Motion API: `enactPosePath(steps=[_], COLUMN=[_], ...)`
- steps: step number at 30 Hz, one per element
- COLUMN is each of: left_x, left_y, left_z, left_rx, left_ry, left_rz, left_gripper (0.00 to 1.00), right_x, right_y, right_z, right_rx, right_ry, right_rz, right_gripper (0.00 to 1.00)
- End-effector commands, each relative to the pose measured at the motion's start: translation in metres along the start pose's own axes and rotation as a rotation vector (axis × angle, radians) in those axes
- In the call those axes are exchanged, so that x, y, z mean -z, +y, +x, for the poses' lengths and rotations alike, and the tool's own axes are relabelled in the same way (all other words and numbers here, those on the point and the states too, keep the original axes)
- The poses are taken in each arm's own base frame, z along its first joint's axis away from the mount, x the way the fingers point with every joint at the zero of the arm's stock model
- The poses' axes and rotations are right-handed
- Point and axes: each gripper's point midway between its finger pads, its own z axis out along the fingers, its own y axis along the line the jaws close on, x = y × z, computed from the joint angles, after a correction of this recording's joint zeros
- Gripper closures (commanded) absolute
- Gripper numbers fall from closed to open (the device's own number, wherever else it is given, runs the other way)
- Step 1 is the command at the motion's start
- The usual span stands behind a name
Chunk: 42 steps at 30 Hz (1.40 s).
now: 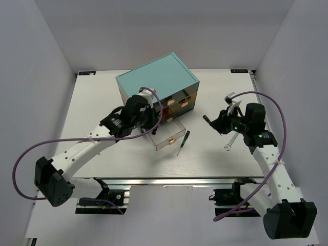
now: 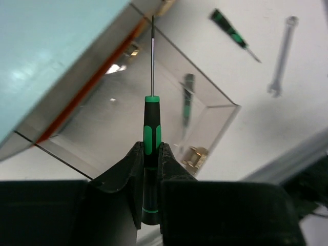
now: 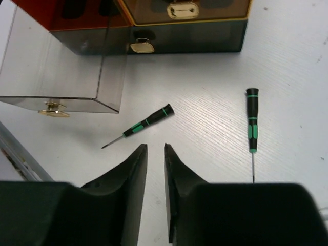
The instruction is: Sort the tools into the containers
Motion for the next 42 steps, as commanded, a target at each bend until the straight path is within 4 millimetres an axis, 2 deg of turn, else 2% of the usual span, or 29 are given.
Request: enactPosePath(steps=[1, 5, 7, 8, 11, 14, 15, 19, 20, 21, 22, 23, 24, 25, 26, 27, 28, 29, 30, 32, 33, 34, 37, 39, 41, 42], left_x=[-0.006, -0.025, -0.032, -0.035, -0.039, -0.033, -0.030, -0.004, 0.009, 0.016, 0.020, 0.035, 0.040, 0.045, 0.044, 0.058, 0.061, 0.061, 0.073, 0.080, 0.082, 0.091, 0.098, 0.100, 0.096, 0.094], left_y=[0.019, 0.021, 0.020, 0.019, 0.020, 0.013, 0.010, 0.003, 0.002, 0.000, 0.002, 0.000, 0.001, 0.002, 0.013, 0.014, 0.019, 0.028, 0.029, 0.035, 0.041, 0.043, 0.048, 0.048, 0.047, 0.047], left_z=[-0.018, -0.016, -0.014, -0.015, -0.017, -0.027, -0.032, -0.054, -0.059, -0.061, -0.057, -0.060, -0.058, -0.053, -0.038, -0.036, -0.028, -0.014, -0.013, -0.004, 0.002, 0.002, 0.003, -0.001, -0.002, -0.003], left_rx=[-0.048, -0.062, -0.063, -0.061, -0.060, -0.058, -0.057, -0.042, -0.035, -0.030, -0.017, -0.004, 0.016, 0.026, 0.038, 0.065, 0.077, 0.093, 0.124, 0.146, 0.167, 0.177, 0.189, 0.182, 0.173, 0.160], left_ry=[-0.066, -0.046, -0.035, -0.042, -0.049, -0.066, -0.078, -0.141, -0.164, -0.176, -0.176, -0.207, -0.216, -0.213, -0.194, -0.220, -0.216, -0.199, -0.228, -0.232, -0.232, -0.250, -0.269, -0.277, -0.267, -0.261], left_rz=[-0.118, -0.132, -0.130, -0.127, -0.131, -0.114, -0.107, -0.096, -0.090, -0.082, -0.083, -0.063, -0.057, -0.056, -0.083, -0.073, -0.081, -0.105, -0.092, -0.100, -0.117, -0.117, -0.133, -0.138, -0.144, -0.146], left_gripper=[0.99, 0.82, 0.78, 0.71, 0.61, 0.52, 0.48, 0.46, 0.47, 0.50, 0.58, 0.62, 0.64, 0.66, 0.65, 0.61, 0.57, 0.50, 0.47, 0.43, 0.43, 0.42, 0.42, 0.42, 0.42, 0.42], right_x=[0.004, -0.001, -0.006, -0.007, -0.017, -0.028, -0.035, -0.056, -0.061, -0.071, -0.076, -0.082, -0.091, -0.096, -0.104, -0.108, -0.114, -0.118, -0.123, -0.133, -0.134, -0.136, -0.139, -0.137, -0.133, -0.126], right_y=[-0.016, -0.033, -0.041, -0.046, -0.063, -0.081, -0.087, -0.109, -0.113, -0.120, -0.125, -0.129, -0.136, -0.143, -0.148, -0.151, -0.156, -0.157, -0.158, -0.160, -0.162, -0.163, -0.164, -0.164, -0.165, -0.167], right_z=[-0.013, -0.004, 0.002, 0.005, 0.014, 0.025, 0.030, 0.036, 0.039, 0.053, 0.047, 0.050, 0.064, 0.057, 0.069, 0.071, 0.063, 0.066, 0.077, 0.080, 0.083, 0.086, 0.101, 0.115, 0.120, 0.130], right_rx=[0.046, 0.067, 0.091, 0.135, 0.172, 0.215, 0.237, 0.263, 0.258, 0.237, 0.246, 0.239, 0.214, 0.218, 0.195, 0.188, 0.196, 0.184, 0.160, 0.152, 0.152, 0.154, 0.165, 0.177, 0.181, 0.177], right_ry=[-0.009, 0.035, 0.061, 0.077, 0.108, 0.164, 0.192, 0.252, 0.269, 0.314, 0.315, 0.328, 0.367, 0.365, 0.401, 0.412, 0.403, 0.414, 0.445, 0.464, 0.473, 0.480, 0.518, 0.559, 0.569, 0.599], right_rz=[0.079, 0.133, 0.146, 0.146, 0.179, 0.196, 0.189, 0.183, 0.175, 0.163, 0.162, 0.156, 0.146, 0.158, 0.149, 0.147, 0.148, 0.141, 0.126, 0.120, 0.131, 0.133, 0.156, 0.187, 0.205, 0.228], right_gripper=[0.71, 0.45, 0.35, 0.31, 0.28, 0.27, 0.27, 0.27, 0.28, 0.29, 0.30, 0.31, 0.32, 0.33, 0.33, 0.34, 0.36, 0.37, 0.38, 0.40, 0.40, 0.42, 0.46, 0.52, 0.61, 0.65])
